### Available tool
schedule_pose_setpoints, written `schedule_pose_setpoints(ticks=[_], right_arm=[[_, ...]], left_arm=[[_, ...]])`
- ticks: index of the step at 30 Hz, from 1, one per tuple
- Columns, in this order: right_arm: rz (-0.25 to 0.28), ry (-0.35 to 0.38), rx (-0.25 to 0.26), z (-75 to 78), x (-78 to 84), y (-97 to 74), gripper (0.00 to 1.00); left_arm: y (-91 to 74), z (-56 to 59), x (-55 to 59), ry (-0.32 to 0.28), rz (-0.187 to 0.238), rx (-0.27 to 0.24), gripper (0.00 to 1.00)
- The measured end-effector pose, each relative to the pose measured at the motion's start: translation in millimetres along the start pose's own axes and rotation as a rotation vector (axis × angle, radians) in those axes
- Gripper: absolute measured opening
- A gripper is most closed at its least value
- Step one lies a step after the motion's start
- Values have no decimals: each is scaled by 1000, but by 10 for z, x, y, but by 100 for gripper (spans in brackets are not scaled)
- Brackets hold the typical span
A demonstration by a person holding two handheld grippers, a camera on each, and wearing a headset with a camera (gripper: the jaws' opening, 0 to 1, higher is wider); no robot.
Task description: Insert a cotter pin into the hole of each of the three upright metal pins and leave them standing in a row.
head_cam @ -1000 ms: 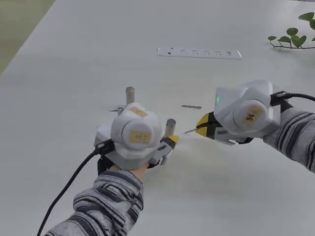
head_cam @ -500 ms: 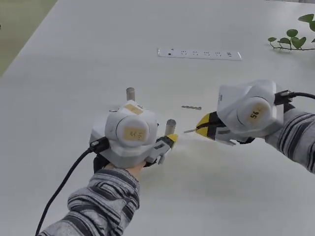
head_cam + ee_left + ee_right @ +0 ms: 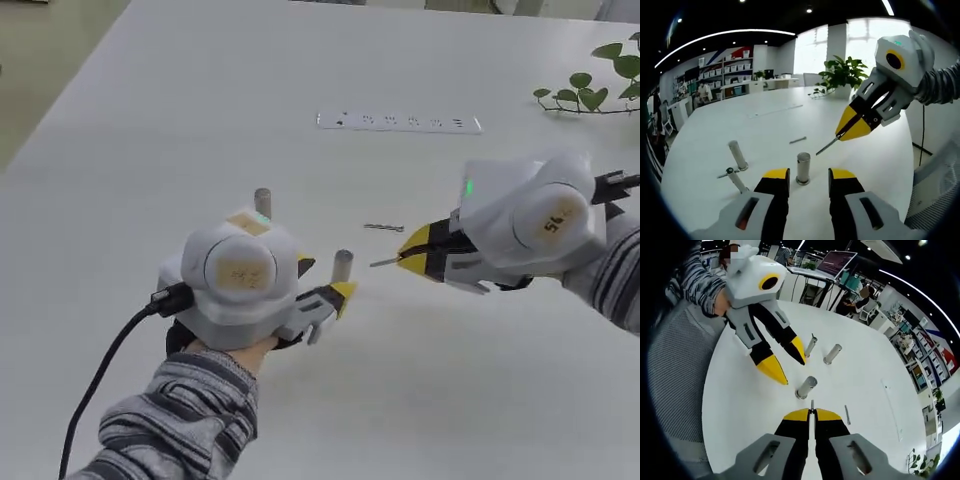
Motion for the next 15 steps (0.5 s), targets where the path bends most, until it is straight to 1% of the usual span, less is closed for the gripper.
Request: schedule_pose_setpoints(ticks=[2,4,7,9,12,15], right_arm=[[16,-6,-10,-25,-43,-41,0],[50,-20,-29,-69,-117,-89,0],[86,-42,-57,-141,-214,-145,0],[100,-53,-78,-190,-264,-163,0],[146,-60,-115,-229,-328,-153,0],[170,-70,-137,-259,-380,-178,0]], left_arm=[[-18,24,-9,17,5,14,27],[-41,51,-23,41,10,25,25],[-57,69,-31,55,11,32,24],[-74,87,-30,66,10,37,23],[-99,118,-36,98,14,48,22],[-123,159,-44,137,15,74,19]])
Point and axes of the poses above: the centre of the closed fingertips' face, and the gripper's own axes: y roughly forward along the fingers, z roughly to its right, x roughly out of its underside, the point moved 3 cm from there along -y, roughly backward along the fingers, and after that the axes turned 8 degrees about -z, right-handed, at the moved point
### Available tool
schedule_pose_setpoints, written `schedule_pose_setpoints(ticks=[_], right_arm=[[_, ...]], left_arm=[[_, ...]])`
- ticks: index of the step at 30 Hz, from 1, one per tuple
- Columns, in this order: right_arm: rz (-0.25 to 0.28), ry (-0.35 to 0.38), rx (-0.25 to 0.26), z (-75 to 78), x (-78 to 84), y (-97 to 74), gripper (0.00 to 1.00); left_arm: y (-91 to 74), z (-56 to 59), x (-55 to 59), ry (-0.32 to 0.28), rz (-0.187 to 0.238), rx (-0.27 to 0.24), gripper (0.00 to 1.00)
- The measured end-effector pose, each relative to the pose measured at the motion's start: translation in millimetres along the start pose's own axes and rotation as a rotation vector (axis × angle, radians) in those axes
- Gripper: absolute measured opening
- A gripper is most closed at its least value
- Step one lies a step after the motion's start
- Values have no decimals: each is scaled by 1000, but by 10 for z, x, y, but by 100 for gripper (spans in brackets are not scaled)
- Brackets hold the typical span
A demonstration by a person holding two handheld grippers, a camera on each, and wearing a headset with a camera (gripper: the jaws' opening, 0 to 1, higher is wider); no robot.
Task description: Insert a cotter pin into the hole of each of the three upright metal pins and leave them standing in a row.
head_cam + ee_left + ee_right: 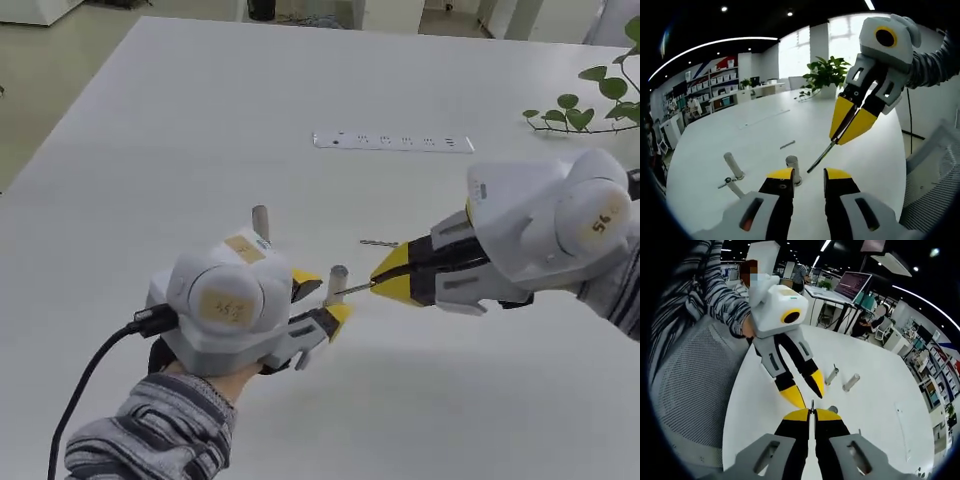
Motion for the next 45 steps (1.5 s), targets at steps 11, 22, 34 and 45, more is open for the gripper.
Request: schedule_pose_setpoints(ticks=[11,22,34,45], right_arm=[[13,-24,-51,-92,-32,-3,0],[-74,-98,-43,-93,86,21,0],[-185,-175,-69,-147,267,114,0],[-221,-215,-112,-269,369,170,0]], left_arm=[[-53,83,9,93,-7,44,2],[-59,173,54,210,-69,72,0],[-85,292,58,291,-72,150,0],[-103,400,72,330,-55,218,0]])
Point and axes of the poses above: the centre of the closed fingertips' face, and the gripper's own axes: y roughly forward along the fingers, z roughly to its right, x roughly out of its underside, the point moved 3 cm from there along -y, roughly backward along the fingers, and after that the axes turned 8 degrees about -z, right-handed, at the moved point
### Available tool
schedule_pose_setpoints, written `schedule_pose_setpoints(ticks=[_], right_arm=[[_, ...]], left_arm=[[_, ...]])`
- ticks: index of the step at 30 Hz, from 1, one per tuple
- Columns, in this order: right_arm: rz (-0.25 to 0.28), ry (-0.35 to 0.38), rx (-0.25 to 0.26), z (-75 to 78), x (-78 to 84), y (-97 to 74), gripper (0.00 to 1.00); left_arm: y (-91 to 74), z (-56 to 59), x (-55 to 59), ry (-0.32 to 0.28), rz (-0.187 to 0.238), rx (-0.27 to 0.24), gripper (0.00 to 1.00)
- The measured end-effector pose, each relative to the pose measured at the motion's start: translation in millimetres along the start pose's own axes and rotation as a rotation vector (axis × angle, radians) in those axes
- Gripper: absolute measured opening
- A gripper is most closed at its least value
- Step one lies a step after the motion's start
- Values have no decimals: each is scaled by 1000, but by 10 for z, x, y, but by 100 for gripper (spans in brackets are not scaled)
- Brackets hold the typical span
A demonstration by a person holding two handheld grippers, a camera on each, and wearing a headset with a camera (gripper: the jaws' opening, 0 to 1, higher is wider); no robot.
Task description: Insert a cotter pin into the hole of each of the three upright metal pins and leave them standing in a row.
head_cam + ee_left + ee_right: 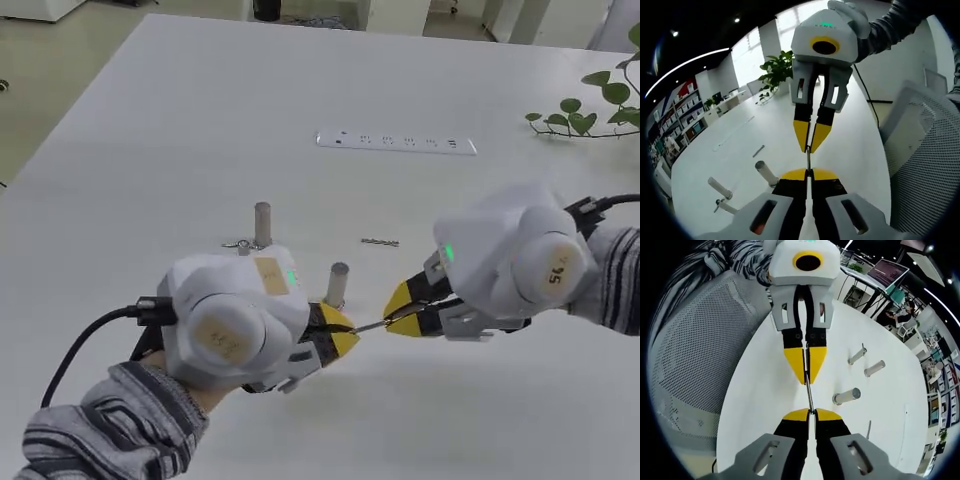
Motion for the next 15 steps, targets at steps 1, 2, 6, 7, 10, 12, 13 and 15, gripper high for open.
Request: schedule_pose_setpoints(ticks=[1,2,6,7,10,12,13,15], right_arm=[[-3,-2,-1,-7,8,6,0],[-9,-8,-1,-13,18,13,0],[-13,-11,-13,-39,24,25,0],[-17,-18,-16,-50,24,30,1],[-25,-34,-23,-74,18,41,0],[-27,-42,-30,-90,12,49,0],[-25,-42,-31,-92,5,51,0],[-28,-44,-35,-97,1,64,0]], left_arm=[[0,1,2,2,-2,0,0],[1,10,-14,10,7,4,0],[7,38,-1,18,-5,14,0],[10,54,4,12,-7,22,0],[24,67,7,13,-14,25,0],[30,69,12,11,-18,27,0],[33,74,15,9,-20,30,0],[35,75,22,8,-22,29,0]])
Point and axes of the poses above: the centre of the closed fingertips' face, and the gripper's own axes: y roughly forward along the fingers, z roughly to its right, x roughly out of its underside, the point moved 3 cm from there along -y, roughly backward along the fingers, and after that the axes turned 8 degrees about -z, right-handed, at the moved point
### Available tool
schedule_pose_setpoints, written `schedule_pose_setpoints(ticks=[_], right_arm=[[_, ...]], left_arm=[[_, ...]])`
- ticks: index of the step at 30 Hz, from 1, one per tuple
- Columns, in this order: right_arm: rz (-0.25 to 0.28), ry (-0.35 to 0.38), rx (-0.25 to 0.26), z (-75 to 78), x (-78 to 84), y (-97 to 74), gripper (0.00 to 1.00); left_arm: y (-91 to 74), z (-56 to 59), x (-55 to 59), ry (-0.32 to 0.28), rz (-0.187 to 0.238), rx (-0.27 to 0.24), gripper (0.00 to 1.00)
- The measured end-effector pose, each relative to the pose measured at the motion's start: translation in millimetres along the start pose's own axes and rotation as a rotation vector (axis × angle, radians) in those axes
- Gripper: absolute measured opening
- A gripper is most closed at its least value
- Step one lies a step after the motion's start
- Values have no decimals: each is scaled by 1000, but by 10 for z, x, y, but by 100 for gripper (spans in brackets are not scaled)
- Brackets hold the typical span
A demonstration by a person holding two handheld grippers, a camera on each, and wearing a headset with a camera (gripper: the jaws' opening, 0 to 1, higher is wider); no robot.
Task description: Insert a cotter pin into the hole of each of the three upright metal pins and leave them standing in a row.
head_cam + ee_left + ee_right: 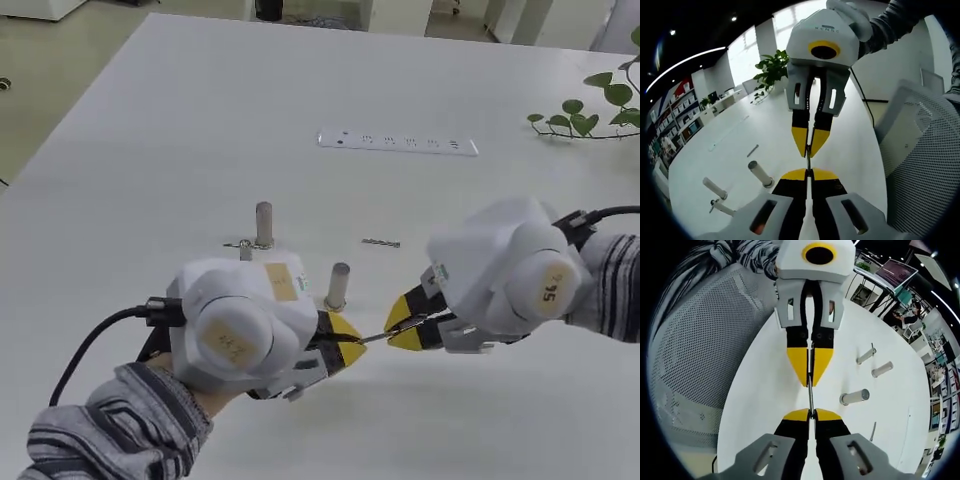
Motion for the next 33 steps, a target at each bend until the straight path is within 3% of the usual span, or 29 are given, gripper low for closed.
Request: schedule_pose_setpoints(ticks=[4,13,18,21,26,29,31,33], right_arm=[[-8,-23,-7,-20,1,14,0],[30,37,26,51,20,7,0],[40,108,63,162,92,6,0],[49,147,74,219,142,5,0],[50,217,96,294,238,33,0],[42,259,106,331,295,68,0],[37,291,109,346,325,93,0],[21,327,116,375,377,133,0]], left_arm=[[4,13,11,-6,-2,5,0],[0,-78,7,-73,33,-35,0],[29,-130,103,-88,-2,-70,6],[32,-194,131,-89,-16,-116,8],[34,-310,131,-134,1,-195,12],[37,-398,125,-207,32,-248,15],[79,-410,169,-270,31,-223,16],[100,-465,211,-282,24,-250,16]])
Point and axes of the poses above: the centre of the closed fingertips' face, and the gripper's own axes: y roughly forward along the fingers, z roughly to its right, x roughly out of its underside, the point moved 3 cm from there along -y, roughly backward along the fingers, and after that the axes turned 8 degrees about -z, right-handed, at the moved point
